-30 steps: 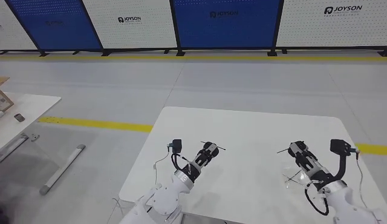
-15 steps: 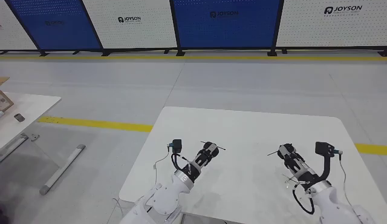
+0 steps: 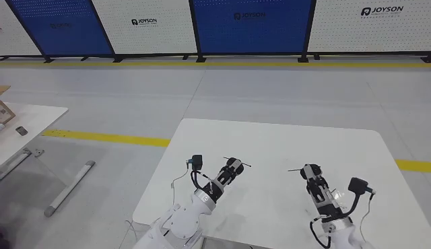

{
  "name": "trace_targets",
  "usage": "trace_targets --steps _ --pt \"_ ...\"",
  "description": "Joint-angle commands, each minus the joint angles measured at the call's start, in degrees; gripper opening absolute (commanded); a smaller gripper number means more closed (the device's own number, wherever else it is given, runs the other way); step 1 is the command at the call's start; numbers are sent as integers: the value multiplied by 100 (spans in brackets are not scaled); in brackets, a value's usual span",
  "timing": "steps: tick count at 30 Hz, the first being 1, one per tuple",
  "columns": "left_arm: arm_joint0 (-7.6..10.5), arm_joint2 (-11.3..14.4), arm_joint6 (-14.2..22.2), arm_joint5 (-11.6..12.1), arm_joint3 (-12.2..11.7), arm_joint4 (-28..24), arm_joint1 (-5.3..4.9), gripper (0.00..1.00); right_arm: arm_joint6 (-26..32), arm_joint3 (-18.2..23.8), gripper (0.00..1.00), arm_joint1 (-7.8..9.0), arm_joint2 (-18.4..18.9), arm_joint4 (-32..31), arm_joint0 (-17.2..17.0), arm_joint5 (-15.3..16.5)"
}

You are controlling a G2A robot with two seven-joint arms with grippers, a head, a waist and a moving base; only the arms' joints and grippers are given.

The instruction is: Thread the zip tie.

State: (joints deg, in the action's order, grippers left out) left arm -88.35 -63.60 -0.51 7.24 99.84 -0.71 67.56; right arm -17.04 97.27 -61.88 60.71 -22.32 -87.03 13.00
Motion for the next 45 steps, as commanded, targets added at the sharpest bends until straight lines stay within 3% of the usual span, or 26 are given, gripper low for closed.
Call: trace_targets --steps 1,11,16,21,25,34,37,40,45 --pt "0 0 0 0 0 0 0 0 -123 -46 0 -37 -91 -73 75 -137" --pt "0 0 0 0 0 0 0 0 -29 -48 0 -41 -91 -61 80 -141" --pt "0 0 0 0 0 0 0 0 1469 -186 0 -69 -36 689 483 -241" --pt "0 0 0 0 0 0 0 0 1938 -286 0 -130 -104 1030 670 -203" --pt "0 0 0 0 0 0 0 0 1817 -416 0 -215 -364 823 782 -266" --pt "0 0 0 0 0 0 0 0 1836 -417 0 -215 -365 812 760 -261" --pt "0 0 0 0 0 0 0 0 1795 -366 0 -182 -145 898 551 74" --pt "0 0 0 0 0 0 0 0 1708 -351 0 -146 146 1185 302 642" --pt "0 0 0 0 0 0 0 0 1675 -44 0 -125 270 1421 59 648"
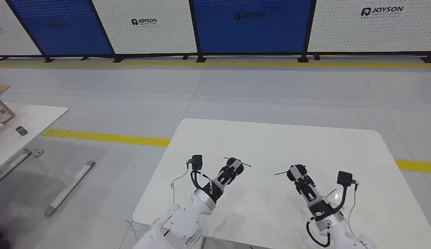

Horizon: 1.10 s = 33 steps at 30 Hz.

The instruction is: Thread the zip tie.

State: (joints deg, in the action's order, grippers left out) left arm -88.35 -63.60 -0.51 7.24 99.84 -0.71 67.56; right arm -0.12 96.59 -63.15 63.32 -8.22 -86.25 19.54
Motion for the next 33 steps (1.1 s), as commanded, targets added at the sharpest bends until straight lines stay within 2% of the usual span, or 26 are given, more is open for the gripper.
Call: trace_targets --steps 1,3,4,6,8,18,27,29,33 --pt "0 0 0 0 0 0 0 0 -98 63 0 -1 13 5 -49 -6" --pt "0 0 0 0 0 0 0 0 -306 48 0 -18 -36 -63 -65 -6" --pt "0 0 0 0 0 0 0 0 -637 -60 0 -46 -82 -226 -33 -6" --pt "0 0 0 0 0 0 0 0 -938 -248 0 -109 -287 -439 76 -6" --pt "0 0 0 0 0 0 0 0 -977 -362 0 -146 -397 -414 170 -6" --pt "0 0 0 0 0 0 0 0 -977 -362 0 -146 -397 -414 170 -6" --pt "115 189 -197 -82 130 1040 20 0 -854 -284 0 -284 -560 146 250 -467" --pt "141 229 -224 -115 107 1319 21 0 -898 -317 0 -336 -651 208 299 -685" --pt "146 234 -252 -86 101 1392 23 0 -898 -317 0 -336 -651 208 299 -685"
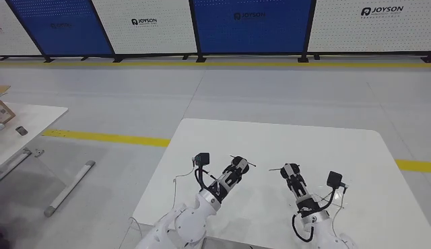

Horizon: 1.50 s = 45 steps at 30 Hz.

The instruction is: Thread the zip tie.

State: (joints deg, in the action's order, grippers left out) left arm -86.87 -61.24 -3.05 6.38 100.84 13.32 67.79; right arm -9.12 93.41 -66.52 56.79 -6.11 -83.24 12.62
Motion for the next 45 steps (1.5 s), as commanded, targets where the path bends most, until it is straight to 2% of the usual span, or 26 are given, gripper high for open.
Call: trace_targets --steps 1,8,11,18,27,30,33,40,45 --pt "-1 -1 1 0 1 -11 0 0 2 1 0 1 2 -2 -2 8" --pt "-1 -1 1 0 1 -11 0 0 -6 74 0 -27 -31 51 -23 1" --pt "-1 -1 1 0 1 -11 0 0 -345 97 0 -114 -203 -59 24 -30" --pt "-1 -1 1 0 1 -11 0 0 -1118 -352 0 -389 -720 -309 390 -291" --pt "-1 -1 1 0 1 -11 0 0 -1083 -360 0 -391 -697 -296 369 -304" --pt "-1 -1 1 0 1 -11 0 0 -636 -368 0 -389 -602 12 300 -73" --pt "-1 -1 1 0 1 -11 0 0 -486 -400 0 -400 -539 100 243 86" --pt "-1 -1 1 0 1 -11 0 0 -545 -509 0 -487 -529 294 200 479" --pt "-1 -1 1 0 1 -11 0 0 -545 -509 0 -487 -529 294 200 479"
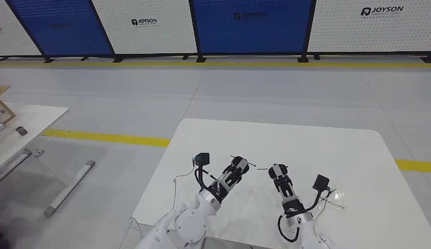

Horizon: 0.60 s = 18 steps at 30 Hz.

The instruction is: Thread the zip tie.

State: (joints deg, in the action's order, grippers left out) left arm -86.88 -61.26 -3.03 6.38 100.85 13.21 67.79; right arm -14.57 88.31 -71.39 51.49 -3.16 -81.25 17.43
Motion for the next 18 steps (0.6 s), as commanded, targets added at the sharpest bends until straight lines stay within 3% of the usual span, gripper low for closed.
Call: trace_targets --steps 1,8,14,18 --pt "0 0 0 0 0 0 0 0 0 1 0 0 0 -1 0 -2" --pt "0 0 0 0 0 0 0 0 -274 106 0 -54 54 -5 -100 -24" --pt "0 0 0 0 0 0 0 0 -1269 87 0 -201 -119 -486 -224 -319" --pt "0 0 0 0 0 0 0 0 -1269 87 0 -201 -119 -486 -224 -319"
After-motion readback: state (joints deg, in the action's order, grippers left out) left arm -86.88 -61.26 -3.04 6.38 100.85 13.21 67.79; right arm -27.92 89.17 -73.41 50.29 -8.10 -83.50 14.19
